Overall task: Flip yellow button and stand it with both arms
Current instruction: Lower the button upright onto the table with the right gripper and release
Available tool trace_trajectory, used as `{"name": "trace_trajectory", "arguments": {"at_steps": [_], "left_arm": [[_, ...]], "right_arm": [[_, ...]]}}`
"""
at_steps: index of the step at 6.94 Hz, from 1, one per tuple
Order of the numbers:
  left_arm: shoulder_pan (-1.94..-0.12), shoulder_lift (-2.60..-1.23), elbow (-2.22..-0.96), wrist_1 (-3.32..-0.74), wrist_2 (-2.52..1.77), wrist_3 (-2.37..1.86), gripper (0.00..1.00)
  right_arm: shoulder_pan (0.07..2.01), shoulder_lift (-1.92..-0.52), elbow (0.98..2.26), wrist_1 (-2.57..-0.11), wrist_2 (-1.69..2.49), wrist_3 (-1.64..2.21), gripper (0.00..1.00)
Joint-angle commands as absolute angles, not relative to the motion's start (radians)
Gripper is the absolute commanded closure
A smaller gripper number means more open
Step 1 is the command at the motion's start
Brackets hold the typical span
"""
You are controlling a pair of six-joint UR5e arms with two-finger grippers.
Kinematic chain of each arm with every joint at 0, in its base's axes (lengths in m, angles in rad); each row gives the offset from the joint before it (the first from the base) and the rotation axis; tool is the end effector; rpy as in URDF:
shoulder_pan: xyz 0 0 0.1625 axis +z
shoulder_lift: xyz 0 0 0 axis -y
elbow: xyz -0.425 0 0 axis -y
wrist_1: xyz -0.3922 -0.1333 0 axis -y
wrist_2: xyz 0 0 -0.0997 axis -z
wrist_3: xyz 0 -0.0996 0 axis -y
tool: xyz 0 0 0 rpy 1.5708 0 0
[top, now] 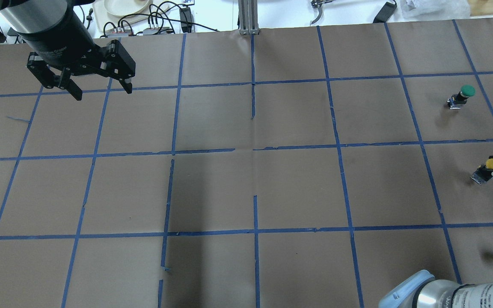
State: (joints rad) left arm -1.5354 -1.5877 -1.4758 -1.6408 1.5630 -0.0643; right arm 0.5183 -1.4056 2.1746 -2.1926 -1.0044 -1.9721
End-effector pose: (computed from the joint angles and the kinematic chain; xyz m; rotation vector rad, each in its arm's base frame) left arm -0.1163 -0.5031 0.5192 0.1561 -3.1298 0.0125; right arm -0.2880 -0.3792 0.2112 -1.2111 2.5835 -0.8165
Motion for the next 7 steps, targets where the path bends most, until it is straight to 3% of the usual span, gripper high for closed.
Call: {"name": "trace_trajectory", "arguments": {"at_steps": [1, 2, 3, 7], "left_arm": [[-1.537, -1.588, -1.474, -1.641, 1.563, -0.071, 0.00], [-1.537, -1.588, -1.474, -1.641, 1.562, -0.072, 0.00], [-1.537, -1.588, -1.474, -1.641, 1.562, -0.072, 0.00], [-1.536, -1.588, -1.474, -1.641, 1.562, -0.072, 0.00]], "right_arm": [[0.509, -1.368, 2.172, -2.194, -1.005, -1.985, 0.71], [0.508, -1.371, 2.174, -2.194, -1.005, -1.970, 0.17], [0.508, -1.379, 2.171, -2.192, -1.008, -1.935, 0.00], [0.537, -1.536, 2.097, -2.164, -1.078, -1.613, 0.00]]}}
